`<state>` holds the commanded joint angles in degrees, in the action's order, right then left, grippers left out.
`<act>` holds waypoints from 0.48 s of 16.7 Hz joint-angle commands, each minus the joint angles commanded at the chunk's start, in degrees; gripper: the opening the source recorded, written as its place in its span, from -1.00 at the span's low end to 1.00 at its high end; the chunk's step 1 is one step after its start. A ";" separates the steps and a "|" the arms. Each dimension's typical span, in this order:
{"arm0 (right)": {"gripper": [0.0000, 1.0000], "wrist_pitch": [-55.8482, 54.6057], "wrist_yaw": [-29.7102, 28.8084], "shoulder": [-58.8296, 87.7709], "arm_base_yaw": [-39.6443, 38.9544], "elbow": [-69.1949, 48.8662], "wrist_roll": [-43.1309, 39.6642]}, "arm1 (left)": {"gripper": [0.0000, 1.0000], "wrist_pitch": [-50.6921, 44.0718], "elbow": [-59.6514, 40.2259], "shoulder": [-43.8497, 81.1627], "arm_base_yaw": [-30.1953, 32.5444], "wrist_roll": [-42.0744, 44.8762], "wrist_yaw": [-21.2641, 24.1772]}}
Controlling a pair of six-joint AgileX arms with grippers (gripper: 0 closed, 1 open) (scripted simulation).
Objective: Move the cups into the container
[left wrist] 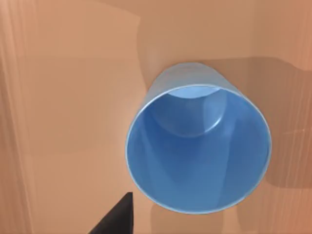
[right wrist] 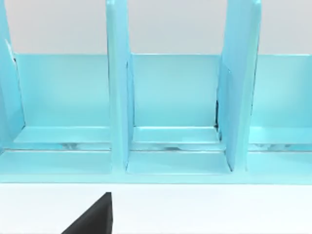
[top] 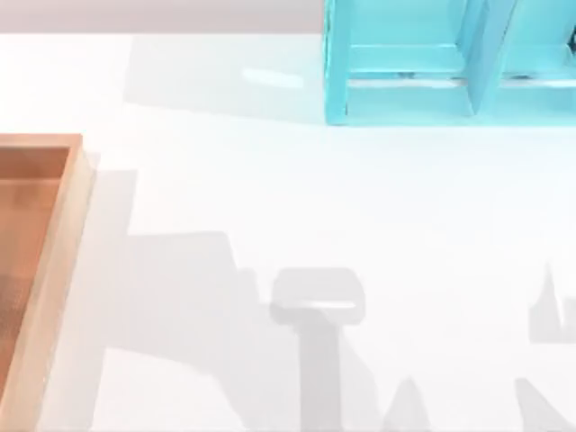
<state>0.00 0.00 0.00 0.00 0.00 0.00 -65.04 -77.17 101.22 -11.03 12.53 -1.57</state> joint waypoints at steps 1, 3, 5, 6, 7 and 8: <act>1.00 0.00 0.00 0.00 0.00 0.00 0.00 | 1.00 0.00 0.00 0.00 0.00 0.00 0.00; 1.00 0.00 0.00 0.00 0.00 0.00 0.00 | 1.00 0.00 0.00 0.00 0.00 0.00 0.00; 1.00 0.00 0.00 0.00 0.00 0.00 0.00 | 1.00 0.00 0.00 0.00 0.00 0.00 0.00; 1.00 0.00 0.00 0.00 0.00 0.00 0.00 | 1.00 -0.01 -0.01 -0.03 0.10 0.00 0.00; 1.00 0.00 0.00 0.00 0.00 0.00 0.00 | 1.00 -0.12 -0.16 -0.04 0.11 0.01 0.00; 1.00 0.00 0.00 0.00 0.00 0.00 0.00 | 1.00 -0.71 -0.89 -0.07 0.18 0.06 -0.02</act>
<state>0.00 0.00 0.00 0.00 0.00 0.00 -65.76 -78.06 101.15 -10.86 12.59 -1.59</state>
